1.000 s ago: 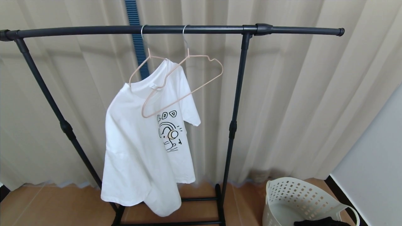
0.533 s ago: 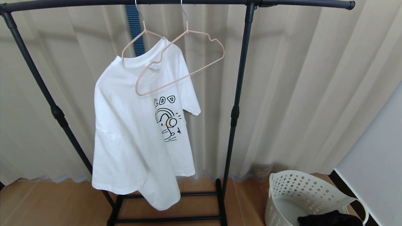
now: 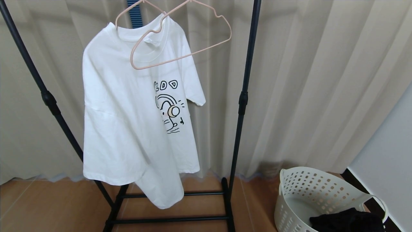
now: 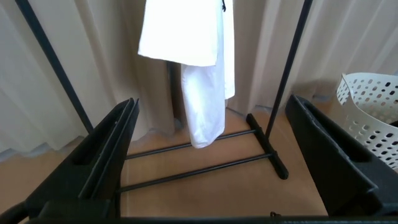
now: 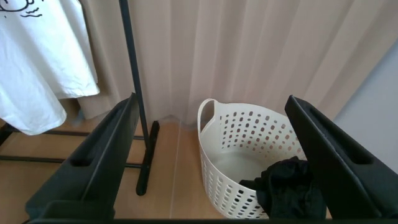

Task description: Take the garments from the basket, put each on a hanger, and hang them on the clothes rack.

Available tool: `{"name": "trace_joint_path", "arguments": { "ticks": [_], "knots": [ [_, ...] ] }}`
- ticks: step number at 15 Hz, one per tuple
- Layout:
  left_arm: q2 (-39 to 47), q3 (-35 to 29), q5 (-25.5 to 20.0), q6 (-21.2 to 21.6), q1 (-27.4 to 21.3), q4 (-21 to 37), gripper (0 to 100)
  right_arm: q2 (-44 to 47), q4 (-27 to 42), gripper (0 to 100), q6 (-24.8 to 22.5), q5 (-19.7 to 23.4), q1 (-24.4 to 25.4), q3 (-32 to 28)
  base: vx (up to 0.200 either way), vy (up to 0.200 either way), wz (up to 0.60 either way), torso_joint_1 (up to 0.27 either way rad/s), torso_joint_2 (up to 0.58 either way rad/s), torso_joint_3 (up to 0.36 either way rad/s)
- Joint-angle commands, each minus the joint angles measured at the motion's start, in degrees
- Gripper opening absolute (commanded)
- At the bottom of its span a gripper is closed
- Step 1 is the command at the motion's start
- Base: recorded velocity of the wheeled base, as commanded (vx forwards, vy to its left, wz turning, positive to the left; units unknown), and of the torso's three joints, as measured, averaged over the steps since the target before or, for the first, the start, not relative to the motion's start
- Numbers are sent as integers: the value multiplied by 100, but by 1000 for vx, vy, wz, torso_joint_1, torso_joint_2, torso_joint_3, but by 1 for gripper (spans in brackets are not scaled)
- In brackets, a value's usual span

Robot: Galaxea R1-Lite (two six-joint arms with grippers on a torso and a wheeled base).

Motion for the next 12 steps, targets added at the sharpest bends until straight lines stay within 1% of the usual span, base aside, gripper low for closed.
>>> {"name": "trace_joint_path", "arguments": {
  "ticks": [1, 10, 12],
  "knots": [
    [7, -2, 1, 0, 0, -2, 100, 7, -2, 100, -7, 3, 1, -2, 0, 0, 0, -17, 124, 105],
    [7, -2, -8, 0, 0, -2, 100, 7, -2, 100, -7, 3, 1, -2, 0, 0, -600, 1, 18, 17],
    [7, -2, -8, 8, 0, -2, 100, 7, -2, 100, -7, 3, 1, -2, 0, 0, 0, 0, 0, 0]
  ]
}}
